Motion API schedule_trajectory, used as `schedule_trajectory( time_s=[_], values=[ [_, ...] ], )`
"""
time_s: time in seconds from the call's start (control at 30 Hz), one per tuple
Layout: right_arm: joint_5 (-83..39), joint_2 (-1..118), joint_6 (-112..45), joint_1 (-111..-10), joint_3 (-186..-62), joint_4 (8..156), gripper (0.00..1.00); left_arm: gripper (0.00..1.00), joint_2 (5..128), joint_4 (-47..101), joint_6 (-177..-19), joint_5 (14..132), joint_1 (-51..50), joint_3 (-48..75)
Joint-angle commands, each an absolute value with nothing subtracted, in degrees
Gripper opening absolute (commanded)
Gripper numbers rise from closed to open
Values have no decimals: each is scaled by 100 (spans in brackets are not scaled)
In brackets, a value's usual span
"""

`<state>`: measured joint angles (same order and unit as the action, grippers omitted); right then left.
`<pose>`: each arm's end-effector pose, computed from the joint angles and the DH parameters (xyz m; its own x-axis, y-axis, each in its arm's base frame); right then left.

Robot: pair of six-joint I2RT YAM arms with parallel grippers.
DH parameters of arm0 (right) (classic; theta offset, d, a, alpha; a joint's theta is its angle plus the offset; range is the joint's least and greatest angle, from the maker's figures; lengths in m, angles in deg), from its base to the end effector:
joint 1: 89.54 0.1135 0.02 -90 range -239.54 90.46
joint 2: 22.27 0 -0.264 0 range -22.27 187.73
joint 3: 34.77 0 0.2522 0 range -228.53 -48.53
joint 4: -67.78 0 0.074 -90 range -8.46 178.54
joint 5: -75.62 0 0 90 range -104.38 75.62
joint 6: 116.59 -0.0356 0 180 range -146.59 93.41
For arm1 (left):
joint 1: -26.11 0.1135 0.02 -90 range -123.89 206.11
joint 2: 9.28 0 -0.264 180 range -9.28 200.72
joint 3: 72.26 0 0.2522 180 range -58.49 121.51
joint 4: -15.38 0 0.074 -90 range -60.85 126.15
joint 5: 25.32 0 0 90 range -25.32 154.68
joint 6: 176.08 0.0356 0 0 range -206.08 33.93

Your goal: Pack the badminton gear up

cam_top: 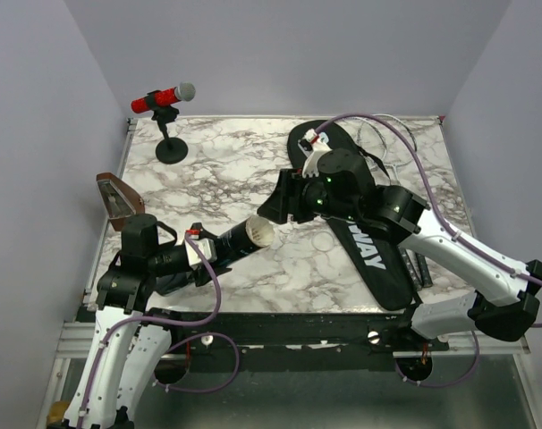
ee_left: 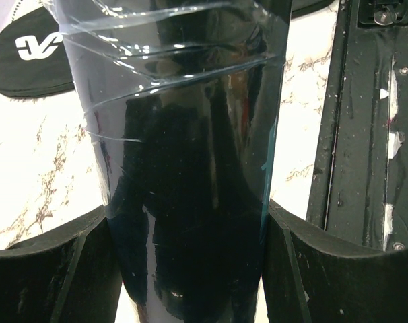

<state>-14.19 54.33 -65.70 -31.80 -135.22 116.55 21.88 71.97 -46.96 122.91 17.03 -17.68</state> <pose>0.1543 0.2442 0.4261 -0.7069 0.0618 -0.7046 -0.5130 0.6409 0.5710 0.0971 -0.0462 0.2996 0.0766 0.3242 -0.9429 0.9505 0.2618 0.1673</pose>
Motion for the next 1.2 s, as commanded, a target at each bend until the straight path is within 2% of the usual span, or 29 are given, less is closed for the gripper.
schedule_trajectory(
  time_s=[0.0, 0.17, 0.5, 1.17],
  values=[
    [-1518, 5227, -6306, -3135, -13808, 12240, 71, 33, 2122, 7124, -4591, 12444, 1723, -1569],
    [-1253, 4998, -6297, -3127, -13818, 12294, 71, 33, 2087, 7142, -4591, 12462, 1723, -1604],
    [-2404, 5129, -6245, -3127, -13361, 11951, 75, 33, 2130, 7107, -4644, 12497, 1723, -1534],
    [-2915, 5912, -6693, -3021, -12833, 10800, 73, 34, 2113, 7037, -4635, 12594, 1715, -1420]
  ],
)
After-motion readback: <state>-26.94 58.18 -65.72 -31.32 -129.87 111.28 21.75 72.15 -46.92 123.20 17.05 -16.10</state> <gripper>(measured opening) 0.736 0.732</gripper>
